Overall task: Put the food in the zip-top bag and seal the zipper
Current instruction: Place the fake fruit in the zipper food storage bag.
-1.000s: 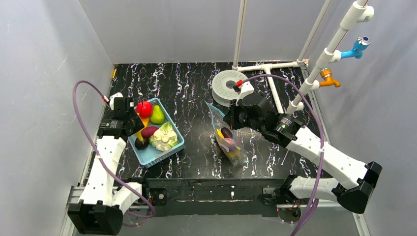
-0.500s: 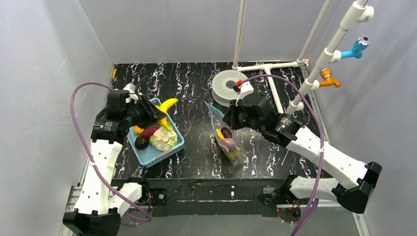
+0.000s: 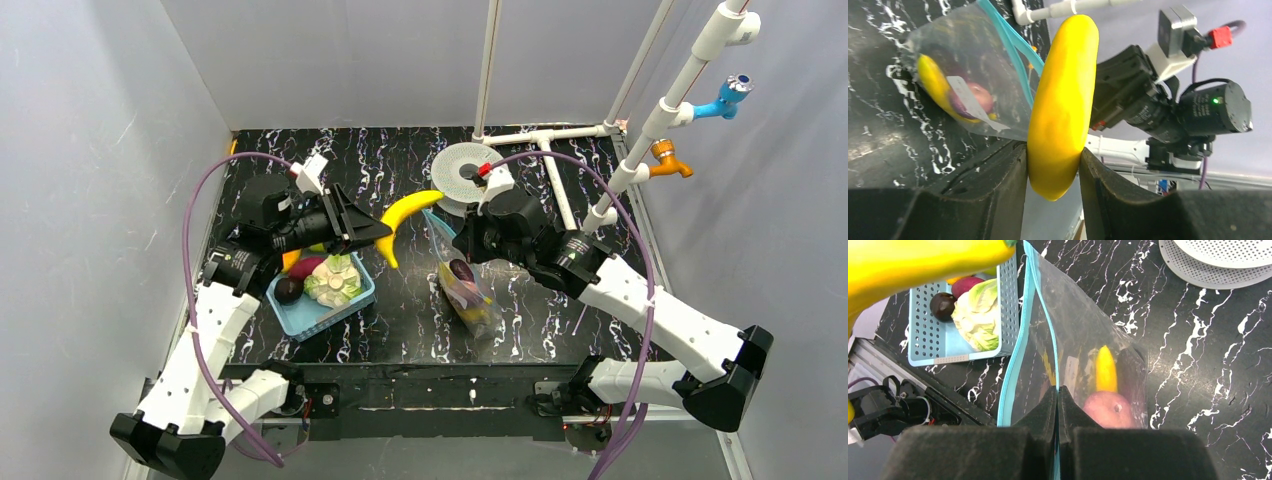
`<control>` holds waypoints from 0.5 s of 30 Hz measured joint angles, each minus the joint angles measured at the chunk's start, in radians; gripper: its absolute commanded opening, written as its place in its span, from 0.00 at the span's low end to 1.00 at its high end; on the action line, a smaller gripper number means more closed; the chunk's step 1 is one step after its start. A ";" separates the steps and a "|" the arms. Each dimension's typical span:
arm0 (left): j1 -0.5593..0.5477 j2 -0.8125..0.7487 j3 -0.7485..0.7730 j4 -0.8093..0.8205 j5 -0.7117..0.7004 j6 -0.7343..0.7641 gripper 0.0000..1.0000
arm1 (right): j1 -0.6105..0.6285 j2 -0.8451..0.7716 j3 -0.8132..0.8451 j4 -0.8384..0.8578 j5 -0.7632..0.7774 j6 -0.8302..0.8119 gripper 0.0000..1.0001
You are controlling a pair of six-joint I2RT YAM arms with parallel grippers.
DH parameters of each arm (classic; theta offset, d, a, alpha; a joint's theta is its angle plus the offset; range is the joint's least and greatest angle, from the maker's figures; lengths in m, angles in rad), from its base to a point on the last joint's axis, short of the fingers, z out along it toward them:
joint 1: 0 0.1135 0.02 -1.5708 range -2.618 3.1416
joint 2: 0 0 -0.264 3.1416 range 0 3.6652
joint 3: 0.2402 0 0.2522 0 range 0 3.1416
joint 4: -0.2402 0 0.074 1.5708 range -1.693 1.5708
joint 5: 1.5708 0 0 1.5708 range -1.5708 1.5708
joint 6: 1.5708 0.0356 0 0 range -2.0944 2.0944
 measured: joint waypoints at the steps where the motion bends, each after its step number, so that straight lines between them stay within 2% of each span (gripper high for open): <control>1: -0.012 -0.002 0.000 0.012 0.008 -0.010 0.00 | 0.000 0.000 0.000 0.000 0.008 0.004 0.01; 15: -0.198 0.032 -0.003 0.042 -0.023 -0.093 0.00 | 0.000 -0.025 0.026 -0.022 0.216 0.159 0.01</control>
